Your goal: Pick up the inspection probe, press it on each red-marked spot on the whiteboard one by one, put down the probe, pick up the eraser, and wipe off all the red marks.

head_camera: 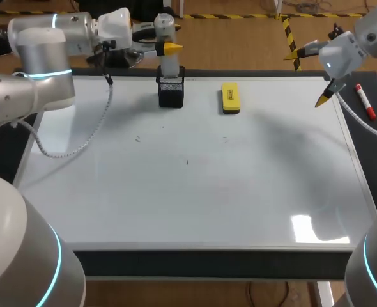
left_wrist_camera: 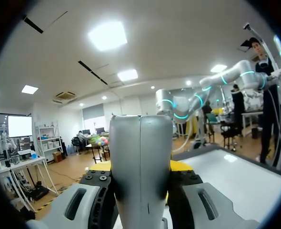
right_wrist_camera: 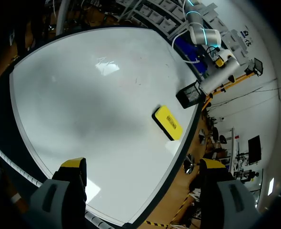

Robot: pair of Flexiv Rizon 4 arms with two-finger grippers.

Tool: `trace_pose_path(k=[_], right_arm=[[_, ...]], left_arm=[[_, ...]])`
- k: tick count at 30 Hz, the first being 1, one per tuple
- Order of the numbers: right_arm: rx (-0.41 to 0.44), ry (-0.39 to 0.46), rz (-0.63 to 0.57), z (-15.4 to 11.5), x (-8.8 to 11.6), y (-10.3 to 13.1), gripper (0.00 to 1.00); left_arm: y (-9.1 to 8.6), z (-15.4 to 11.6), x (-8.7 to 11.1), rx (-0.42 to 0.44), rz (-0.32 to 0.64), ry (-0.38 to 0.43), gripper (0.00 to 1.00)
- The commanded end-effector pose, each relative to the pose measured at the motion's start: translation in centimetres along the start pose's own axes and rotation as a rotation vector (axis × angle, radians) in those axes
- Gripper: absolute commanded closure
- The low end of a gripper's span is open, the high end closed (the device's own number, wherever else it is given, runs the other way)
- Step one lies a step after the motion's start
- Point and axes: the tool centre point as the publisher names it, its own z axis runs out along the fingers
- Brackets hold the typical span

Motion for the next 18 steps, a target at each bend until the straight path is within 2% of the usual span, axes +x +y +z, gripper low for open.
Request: trace_pose_path(k=[1,18], right_arm=[[0.001,0.004,-0.002,-0.1,0.0,0.0,0.00],[0.001,0.004,-0.002,-0.1,0.0,0.0,0.00]], left_arm=[[0.5,0.1,-0.5,0.002,-0.008,0.024,1.00],[2.9,0.1,0.1,-0.001,-0.061,0.036,1.00]])
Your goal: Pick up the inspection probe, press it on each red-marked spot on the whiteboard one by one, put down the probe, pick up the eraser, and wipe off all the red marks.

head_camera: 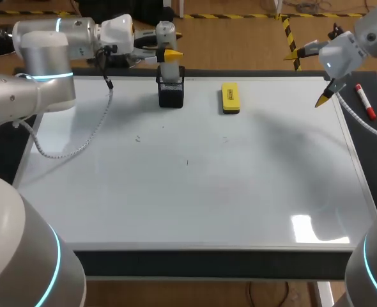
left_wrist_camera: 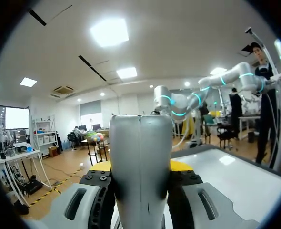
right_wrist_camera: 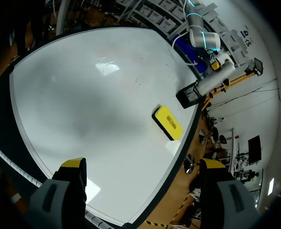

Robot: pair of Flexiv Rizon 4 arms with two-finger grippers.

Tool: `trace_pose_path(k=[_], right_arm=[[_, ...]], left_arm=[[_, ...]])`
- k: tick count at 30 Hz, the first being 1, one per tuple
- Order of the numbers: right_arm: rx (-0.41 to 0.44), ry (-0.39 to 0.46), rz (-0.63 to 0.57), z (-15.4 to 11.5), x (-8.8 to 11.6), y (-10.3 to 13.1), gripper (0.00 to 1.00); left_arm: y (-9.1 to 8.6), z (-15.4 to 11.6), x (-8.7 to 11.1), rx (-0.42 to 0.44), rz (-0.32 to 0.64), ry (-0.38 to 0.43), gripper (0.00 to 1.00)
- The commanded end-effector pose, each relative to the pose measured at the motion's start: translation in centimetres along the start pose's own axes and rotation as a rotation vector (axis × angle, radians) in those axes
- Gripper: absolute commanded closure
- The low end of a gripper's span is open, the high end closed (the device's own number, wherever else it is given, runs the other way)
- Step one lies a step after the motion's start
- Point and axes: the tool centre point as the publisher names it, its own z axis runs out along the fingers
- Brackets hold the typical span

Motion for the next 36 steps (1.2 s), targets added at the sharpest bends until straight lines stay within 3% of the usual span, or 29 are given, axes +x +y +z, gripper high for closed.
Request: trace_pose_path(k=[1,36], right_arm=[[0.001,0.004,-0.002,-0.1,0.0,0.0,0.00],[0.001,0.004,-0.002,-0.1,0.0,0.0,0.00]], left_arm=[[0.6,0.0,-0.3,0.006,-0.009,0.010,1.00],[4.8,0.3,0.1,-0.005,-0.069,0.048,1.00]])
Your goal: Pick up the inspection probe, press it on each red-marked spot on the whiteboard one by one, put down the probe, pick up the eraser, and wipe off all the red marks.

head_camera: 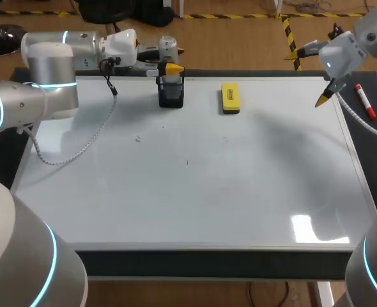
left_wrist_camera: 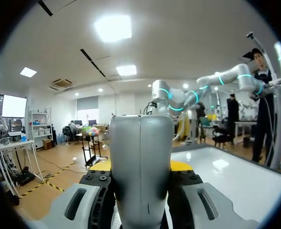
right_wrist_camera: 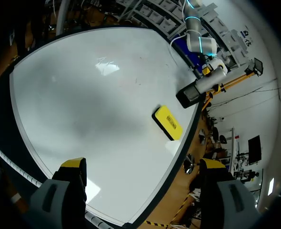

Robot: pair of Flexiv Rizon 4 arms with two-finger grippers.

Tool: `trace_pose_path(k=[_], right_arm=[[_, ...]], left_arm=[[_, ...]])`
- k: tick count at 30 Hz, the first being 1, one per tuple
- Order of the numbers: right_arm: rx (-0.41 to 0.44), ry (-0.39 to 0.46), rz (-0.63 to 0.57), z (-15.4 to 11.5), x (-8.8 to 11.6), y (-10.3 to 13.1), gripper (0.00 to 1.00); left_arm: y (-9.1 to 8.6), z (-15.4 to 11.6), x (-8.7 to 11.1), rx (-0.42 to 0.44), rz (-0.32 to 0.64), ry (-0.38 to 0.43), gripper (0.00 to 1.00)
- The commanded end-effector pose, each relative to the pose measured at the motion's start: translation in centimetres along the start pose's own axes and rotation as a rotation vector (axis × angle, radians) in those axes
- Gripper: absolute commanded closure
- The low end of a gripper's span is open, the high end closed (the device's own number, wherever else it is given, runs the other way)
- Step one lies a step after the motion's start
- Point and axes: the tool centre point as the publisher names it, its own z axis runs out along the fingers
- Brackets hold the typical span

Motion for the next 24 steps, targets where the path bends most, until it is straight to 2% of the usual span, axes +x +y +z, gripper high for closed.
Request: trace_pose_path(k=[1,24], right_arm=[[0.001,0.003,-0.002,-0.1,0.0,0.0,0.00],[0.001,0.003,-0.002,-0.1,0.0,0.0,0.00]], left_arm=[[0.4,0.2,-0.6,0.000,-0.007,0.011,1.00],[1.5,0.3,-0.6,-0.016,-0.032,0.015,1.00]])
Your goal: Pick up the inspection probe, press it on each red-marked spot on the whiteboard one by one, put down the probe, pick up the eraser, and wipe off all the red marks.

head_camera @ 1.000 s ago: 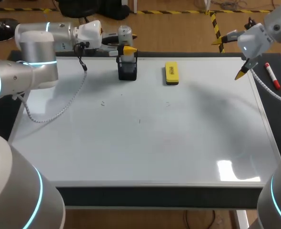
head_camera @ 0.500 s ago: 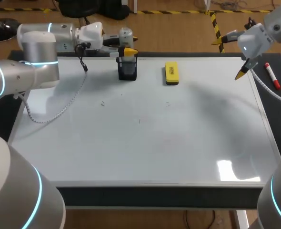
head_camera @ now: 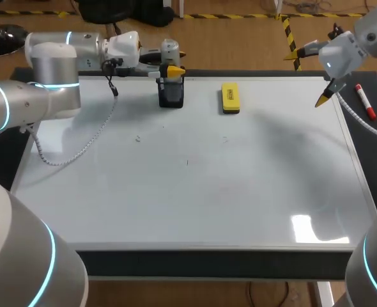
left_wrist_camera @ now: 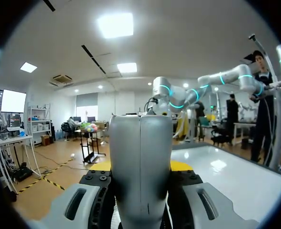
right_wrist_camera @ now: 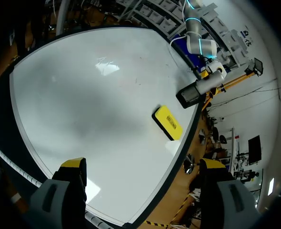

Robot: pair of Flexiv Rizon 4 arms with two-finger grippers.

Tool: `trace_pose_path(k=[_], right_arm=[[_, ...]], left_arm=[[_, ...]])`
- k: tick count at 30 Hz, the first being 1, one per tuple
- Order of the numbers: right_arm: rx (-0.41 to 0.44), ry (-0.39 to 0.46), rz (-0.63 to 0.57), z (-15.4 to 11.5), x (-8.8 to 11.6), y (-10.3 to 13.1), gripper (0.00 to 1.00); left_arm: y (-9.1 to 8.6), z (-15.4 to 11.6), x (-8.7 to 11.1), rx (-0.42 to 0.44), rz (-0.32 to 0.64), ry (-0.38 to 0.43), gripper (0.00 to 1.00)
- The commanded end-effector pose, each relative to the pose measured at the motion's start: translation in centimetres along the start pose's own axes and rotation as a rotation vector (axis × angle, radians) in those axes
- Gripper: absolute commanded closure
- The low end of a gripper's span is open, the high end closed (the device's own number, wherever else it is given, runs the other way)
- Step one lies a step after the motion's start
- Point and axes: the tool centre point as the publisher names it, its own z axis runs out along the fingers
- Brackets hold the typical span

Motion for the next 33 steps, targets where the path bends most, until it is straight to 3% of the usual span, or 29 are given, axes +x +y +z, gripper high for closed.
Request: trace_pose_path(k=[1,2,3,6,8,9,10,11,23,33], right_arm=[[0.001,0.003,-0.002,-0.1,0.0,0.0,0.00],[0.001,0.003,-0.002,-0.1,0.0,0.0,0.00],[0.001,0.003,-0.002,-0.1,0.0,0.0,0.00],[0.001,0.003,-0.002,-0.1,0.0,0.0,0.00],[0.001,0.003,-0.002,-0.1,0.0,0.0,0.00],[0.001,0.003,-0.002,-0.1,0.0,0.0,0.00],[0.001,0.003,-0.002,-0.1,0.0,0.0,0.00],[0.001,0.003,-0.002,-0.1,0.0,0.0,0.00],[0.001,0.003,-0.002,-0.1,0.0,0.0,0.00],[0.001,0.003,-0.002,-0.1,0.0,0.0,0.00]], left_arm=[[0.0,-0.1,-0.2,0.001,-0.004,0.002,1.00],[0.1,-0.1,-0.2,0.000,-0.005,0.000,1.00],[0.1,-0.1,-0.2,0.001,-0.006,-0.001,0.86],[0.0,-0.2,-0.2,0.000,-0.007,-0.005,0.59],[0.0,-0.3,-0.2,0.000,-0.007,-0.008,0.54],[0.0,-0.3,-0.2,0.000,-0.007,-0.008,0.40],[0.0,-0.3,-0.2,-0.002,-0.007,-0.008,0.14],[0.0,-0.3,-0.2,-0.002,-0.007,-0.008,0.00],[-0.5,-0.3,-0.1,-0.002,-0.005,-0.014,0.00],[-2.5,-0.7,0.0,-0.005,0.030,-0.035,0.00]])
